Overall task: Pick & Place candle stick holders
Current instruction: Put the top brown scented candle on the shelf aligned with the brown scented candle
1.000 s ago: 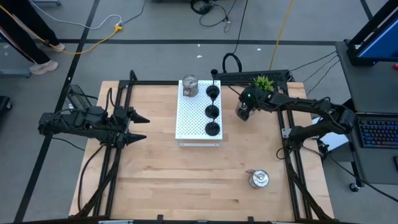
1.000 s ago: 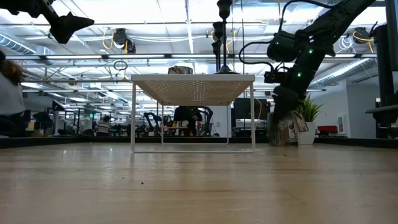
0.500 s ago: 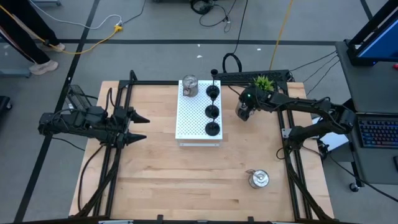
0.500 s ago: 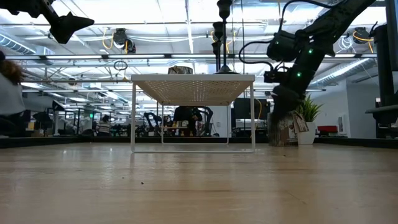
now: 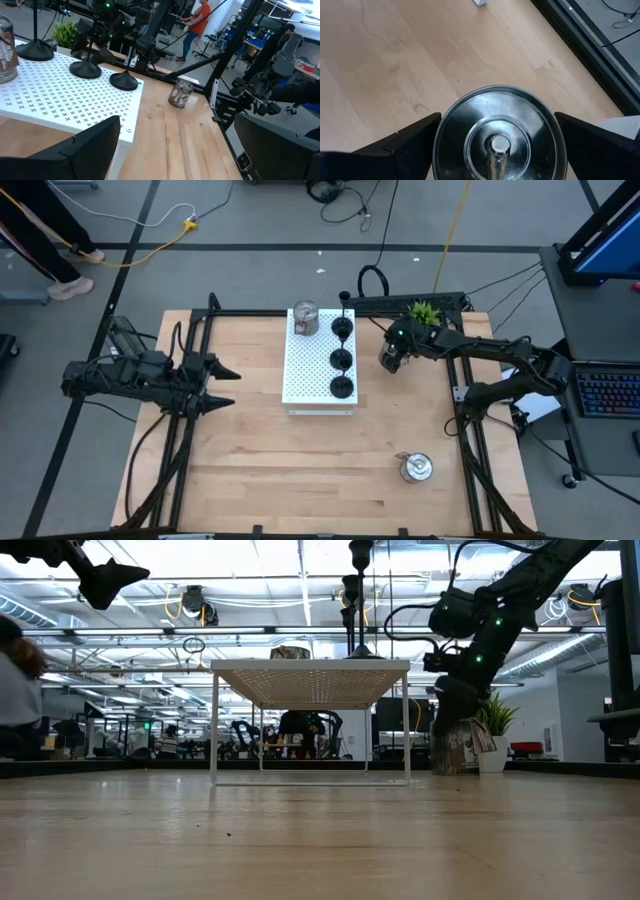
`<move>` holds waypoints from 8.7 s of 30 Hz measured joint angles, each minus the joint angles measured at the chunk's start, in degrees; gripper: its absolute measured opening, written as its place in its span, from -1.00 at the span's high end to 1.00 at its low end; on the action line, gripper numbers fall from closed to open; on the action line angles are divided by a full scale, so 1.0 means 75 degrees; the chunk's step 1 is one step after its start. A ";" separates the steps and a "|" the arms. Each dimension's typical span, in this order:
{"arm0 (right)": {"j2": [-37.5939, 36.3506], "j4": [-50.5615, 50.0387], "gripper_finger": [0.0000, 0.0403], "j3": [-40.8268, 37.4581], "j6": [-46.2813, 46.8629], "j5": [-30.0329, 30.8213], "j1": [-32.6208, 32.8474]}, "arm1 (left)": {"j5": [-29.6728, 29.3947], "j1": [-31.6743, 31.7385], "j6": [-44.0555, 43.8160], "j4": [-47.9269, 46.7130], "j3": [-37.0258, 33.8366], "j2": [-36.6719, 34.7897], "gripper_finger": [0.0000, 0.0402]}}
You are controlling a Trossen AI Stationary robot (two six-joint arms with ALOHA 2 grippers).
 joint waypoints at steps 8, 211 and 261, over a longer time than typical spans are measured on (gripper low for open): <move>0.0000 -0.0147 -0.78 0.0012 0.0045 0.0011 -0.0006 | 0.0151 -0.0001 -0.0026 0.0001 0.0000 0.0001 -0.99; -0.2745 -0.3293 -0.86 -0.0015 0.1157 -0.2416 0.0416 | 0.0949 -0.0001 -0.0657 0.0350 0.0000 0.0015 -0.99; -0.2902 -0.3551 -0.98 0.0000 0.1230 -0.0662 0.0437 | 0.0970 -0.0001 -0.1463 0.0347 0.0000 0.0015 -0.99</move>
